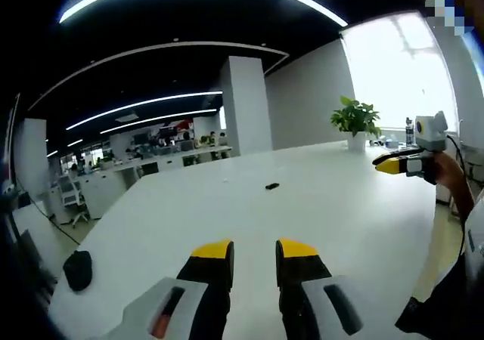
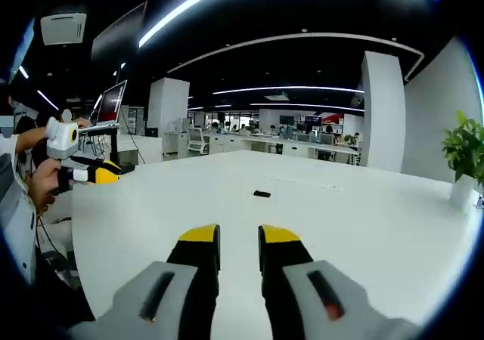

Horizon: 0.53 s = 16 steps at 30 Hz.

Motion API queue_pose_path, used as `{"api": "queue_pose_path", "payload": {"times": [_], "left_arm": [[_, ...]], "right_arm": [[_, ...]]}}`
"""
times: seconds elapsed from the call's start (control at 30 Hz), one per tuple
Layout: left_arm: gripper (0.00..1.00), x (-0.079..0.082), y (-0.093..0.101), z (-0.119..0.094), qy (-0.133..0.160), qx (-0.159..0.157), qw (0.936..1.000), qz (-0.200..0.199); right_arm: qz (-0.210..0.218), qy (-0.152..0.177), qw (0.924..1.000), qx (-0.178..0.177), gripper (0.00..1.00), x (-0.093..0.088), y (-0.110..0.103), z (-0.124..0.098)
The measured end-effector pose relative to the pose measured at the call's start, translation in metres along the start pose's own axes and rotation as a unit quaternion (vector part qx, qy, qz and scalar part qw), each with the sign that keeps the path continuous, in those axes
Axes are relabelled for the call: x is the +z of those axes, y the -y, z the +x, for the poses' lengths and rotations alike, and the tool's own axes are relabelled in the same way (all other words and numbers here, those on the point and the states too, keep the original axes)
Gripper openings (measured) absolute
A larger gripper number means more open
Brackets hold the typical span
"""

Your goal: Snap the two parts of the plastic buckle together until the buckle closes and remains connected.

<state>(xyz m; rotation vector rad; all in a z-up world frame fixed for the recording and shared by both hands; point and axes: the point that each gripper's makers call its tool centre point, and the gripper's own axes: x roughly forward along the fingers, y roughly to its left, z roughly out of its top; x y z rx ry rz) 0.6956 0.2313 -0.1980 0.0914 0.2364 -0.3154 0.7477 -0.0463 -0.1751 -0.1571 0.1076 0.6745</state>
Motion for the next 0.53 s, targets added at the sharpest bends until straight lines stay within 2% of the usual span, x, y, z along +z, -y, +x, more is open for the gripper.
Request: {"api": "queue_pose_path", "payload": {"times": [0.23, 0.53], "left_arm": [[0.22, 0.000, -0.004, -0.009, -0.001, 0.021, 0.9998, 0.004], [0.23, -0.004, -0.014, -0.011, -0.006, 0.046, 0.9989, 0.010]], "right_arm": [[0.000, -0.004, 0.9998, -0.018, 0.20, -0.002, 0.000, -0.008], [-0.005, -0.016, 0.9995, -0.026, 0.20, -0.007, 0.001, -0.010]]}}
